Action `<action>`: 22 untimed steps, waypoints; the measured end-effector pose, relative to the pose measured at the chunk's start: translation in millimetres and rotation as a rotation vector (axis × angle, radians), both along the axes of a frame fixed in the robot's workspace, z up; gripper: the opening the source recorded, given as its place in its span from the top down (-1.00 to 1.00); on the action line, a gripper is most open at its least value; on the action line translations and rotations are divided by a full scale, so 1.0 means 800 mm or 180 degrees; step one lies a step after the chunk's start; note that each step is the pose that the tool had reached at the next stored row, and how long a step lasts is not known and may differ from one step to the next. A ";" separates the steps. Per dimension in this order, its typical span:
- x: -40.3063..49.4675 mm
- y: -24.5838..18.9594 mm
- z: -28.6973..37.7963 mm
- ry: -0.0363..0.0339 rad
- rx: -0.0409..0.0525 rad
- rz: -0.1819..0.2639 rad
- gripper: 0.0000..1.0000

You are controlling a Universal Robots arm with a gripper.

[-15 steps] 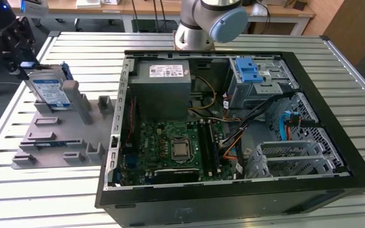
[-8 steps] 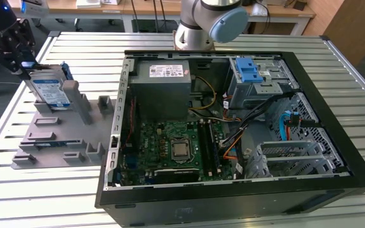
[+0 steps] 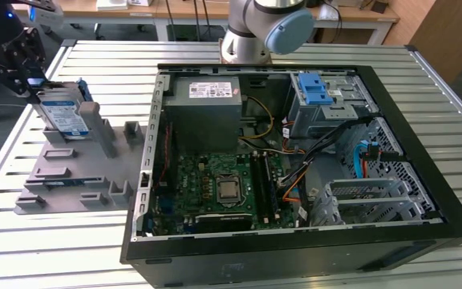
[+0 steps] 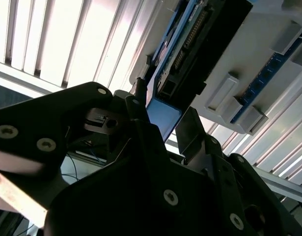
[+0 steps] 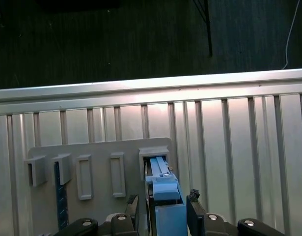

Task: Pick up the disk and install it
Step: 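Pick up the disk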

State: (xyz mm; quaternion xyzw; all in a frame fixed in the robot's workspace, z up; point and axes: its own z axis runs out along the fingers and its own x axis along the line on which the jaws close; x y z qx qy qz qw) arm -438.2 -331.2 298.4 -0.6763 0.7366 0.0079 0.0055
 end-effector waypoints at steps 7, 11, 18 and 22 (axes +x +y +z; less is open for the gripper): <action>0.000 0.0028 -0.0041 0.0000 0.0000 0.0005 -0.01; 0.000 0.0029 -0.0066 0.0000 -0.0001 0.0005 -0.01; 0.000 0.0029 -0.0111 0.0001 -0.0002 0.0005 -0.01; 0.000 0.0029 -0.0122 0.0001 -0.0002 0.0005 -0.01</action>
